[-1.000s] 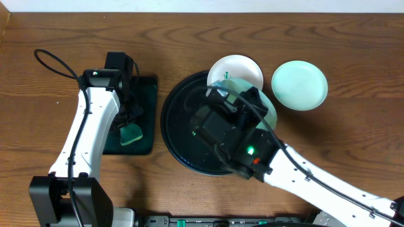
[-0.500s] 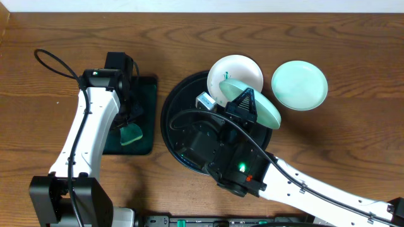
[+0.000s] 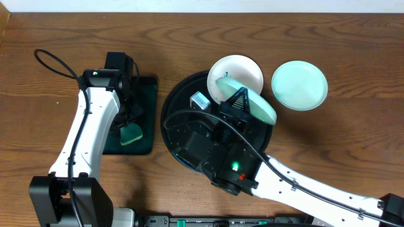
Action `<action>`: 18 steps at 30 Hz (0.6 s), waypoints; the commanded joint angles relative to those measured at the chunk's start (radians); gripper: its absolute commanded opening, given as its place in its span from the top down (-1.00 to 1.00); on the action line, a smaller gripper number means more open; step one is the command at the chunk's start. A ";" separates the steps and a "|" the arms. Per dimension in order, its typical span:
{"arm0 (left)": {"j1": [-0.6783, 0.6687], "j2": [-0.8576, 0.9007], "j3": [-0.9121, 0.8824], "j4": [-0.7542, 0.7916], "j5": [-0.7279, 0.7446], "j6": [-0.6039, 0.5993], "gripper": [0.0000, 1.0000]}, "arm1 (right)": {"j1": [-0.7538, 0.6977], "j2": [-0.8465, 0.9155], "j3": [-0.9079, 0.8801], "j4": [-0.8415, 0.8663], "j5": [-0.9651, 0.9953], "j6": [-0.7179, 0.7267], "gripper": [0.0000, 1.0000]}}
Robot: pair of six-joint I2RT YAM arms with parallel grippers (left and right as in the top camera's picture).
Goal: Clean dirty plates on tray and stack at the side
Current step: 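Lift the scrubbed plate off the tray with the right gripper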
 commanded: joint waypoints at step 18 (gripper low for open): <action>0.004 -0.013 -0.005 -0.011 -0.003 0.021 0.85 | -0.053 0.045 0.019 -0.076 -0.208 0.255 0.99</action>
